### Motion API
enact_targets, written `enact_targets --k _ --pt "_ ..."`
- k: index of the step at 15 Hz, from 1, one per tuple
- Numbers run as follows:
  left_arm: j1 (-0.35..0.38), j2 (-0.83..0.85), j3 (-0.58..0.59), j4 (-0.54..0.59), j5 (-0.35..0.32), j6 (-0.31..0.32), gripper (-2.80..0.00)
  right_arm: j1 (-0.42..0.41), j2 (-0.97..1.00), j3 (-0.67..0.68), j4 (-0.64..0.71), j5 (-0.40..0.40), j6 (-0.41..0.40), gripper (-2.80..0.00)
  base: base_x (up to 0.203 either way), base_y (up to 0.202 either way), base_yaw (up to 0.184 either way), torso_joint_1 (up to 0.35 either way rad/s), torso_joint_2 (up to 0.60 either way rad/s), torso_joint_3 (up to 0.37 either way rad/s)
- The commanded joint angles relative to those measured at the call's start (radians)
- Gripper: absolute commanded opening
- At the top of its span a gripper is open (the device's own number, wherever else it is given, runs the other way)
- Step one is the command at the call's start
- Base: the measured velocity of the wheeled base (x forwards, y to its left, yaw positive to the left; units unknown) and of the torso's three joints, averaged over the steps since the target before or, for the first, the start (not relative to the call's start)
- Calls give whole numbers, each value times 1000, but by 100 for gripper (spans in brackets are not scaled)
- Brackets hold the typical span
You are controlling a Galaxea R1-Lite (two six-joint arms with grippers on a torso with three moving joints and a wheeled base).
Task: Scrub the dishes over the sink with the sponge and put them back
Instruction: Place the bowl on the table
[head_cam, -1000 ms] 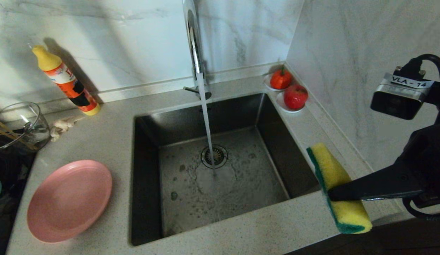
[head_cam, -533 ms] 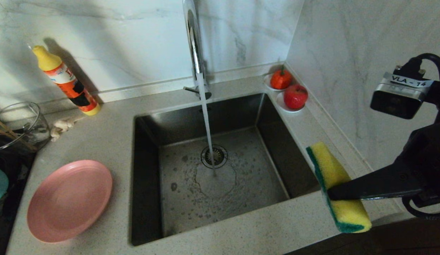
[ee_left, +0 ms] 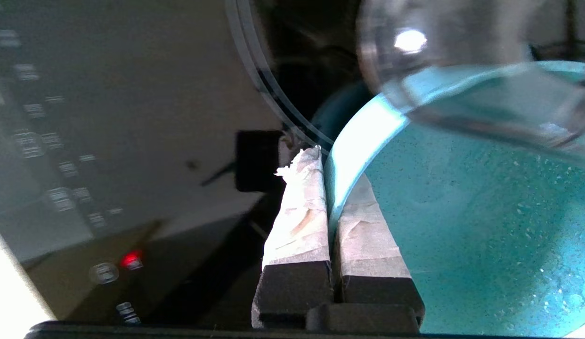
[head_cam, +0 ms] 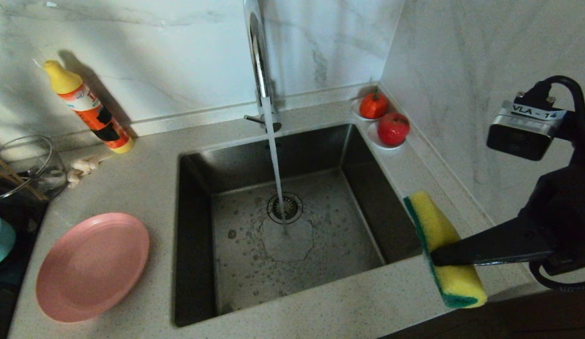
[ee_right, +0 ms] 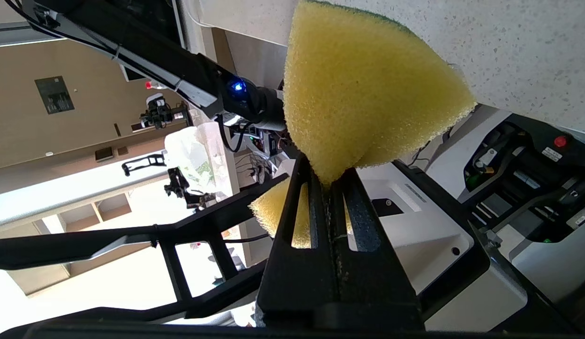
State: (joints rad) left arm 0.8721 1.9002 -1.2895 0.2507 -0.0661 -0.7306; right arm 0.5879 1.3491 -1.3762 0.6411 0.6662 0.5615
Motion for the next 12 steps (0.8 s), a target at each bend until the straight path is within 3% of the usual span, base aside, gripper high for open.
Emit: enact_targets --k 1,9,10,12 --pt "1 31 -21 1 -43 -4 -280 0 5 -1 3 4 3 -280 0 0 0 0 0 0" --pt "4 53 -56 18 -55 -15 -280 -2 1 0 5 4 3 -280 0 0 0 0 0 0" --pt "6 49 -58 18 -55 -15 0 -2 1 1 5 4 3 -280 0 0 0 0 0 0" --pt "8 22 -63 17 -58 -15 0 -2 -1 2 5 4 3 -280 0 0 0 0 0 0"
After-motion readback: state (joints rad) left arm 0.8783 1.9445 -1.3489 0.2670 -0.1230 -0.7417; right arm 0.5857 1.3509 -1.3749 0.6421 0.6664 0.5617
